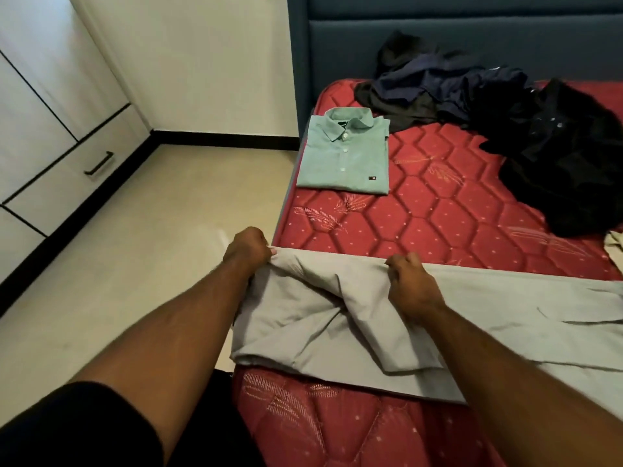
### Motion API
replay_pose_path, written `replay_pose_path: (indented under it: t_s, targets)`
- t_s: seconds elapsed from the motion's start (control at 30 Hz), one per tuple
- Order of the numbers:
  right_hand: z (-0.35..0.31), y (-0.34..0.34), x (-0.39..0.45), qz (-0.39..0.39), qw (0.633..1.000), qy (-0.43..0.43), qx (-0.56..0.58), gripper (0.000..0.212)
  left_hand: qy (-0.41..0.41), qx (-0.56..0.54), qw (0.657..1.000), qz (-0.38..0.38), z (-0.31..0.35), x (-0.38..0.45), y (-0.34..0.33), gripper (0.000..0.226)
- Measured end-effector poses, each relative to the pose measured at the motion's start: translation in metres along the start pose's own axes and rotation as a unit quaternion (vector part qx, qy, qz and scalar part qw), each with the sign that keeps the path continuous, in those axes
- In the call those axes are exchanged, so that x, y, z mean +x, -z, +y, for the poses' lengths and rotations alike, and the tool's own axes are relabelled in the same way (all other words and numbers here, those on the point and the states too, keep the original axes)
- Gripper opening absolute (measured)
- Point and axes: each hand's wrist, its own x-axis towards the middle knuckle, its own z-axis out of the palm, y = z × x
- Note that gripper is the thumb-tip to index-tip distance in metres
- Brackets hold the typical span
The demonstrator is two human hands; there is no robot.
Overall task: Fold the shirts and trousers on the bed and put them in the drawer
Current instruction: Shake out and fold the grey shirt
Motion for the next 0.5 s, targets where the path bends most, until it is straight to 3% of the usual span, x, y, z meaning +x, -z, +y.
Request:
replay_pose_path:
  t_s: [0.07, 0.13, 0.17, 0.23, 0.33, 0.5]
  targets:
    - [-0.001, -0.004, 0.001, 0.02, 1.0, -0.007, -0.003, 0.012, -0.045, -0.047, 0.996, 0.057, -0.005, -0.003, -0.006, 0.025]
    - [-0.003, -0.003, 0.004, 0.022, 1.0, -0.004, 0.003, 0.01, -0.159, -0.113, 0.974, 0.119, 0.001, -0.014, -0.006, 0.021]
    - [-0.004, -0.002, 0.006, 0.019, 1.0, -0.002, 0.004, 0.01, -0.199, -0.172, 0.96, 0.1, 0.005, -0.018, -0.005, 0.022]
    - [-0.005, 0.0, 0.008, 0.018, 1.0, 0.002, -0.01, 0.01, -0.197, -0.224, 0.955, -0.007, 0.008, -0.022, -0.004, 0.032]
    - [-0.01, 0.001, 0.007, 0.06, 0.997, 0.001, -0.05, 0.011, -0.173, -0.049, 0.979, -0.099, 0.002, -0.014, -0.001, 0.029]
    - [-0.015, 0.005, 0.006, 0.136, 0.99, 0.026, -0.006, 0.025, -0.208, -0.028, 0.976, -0.06, 0.027, -0.007, 0.019, 0.028]
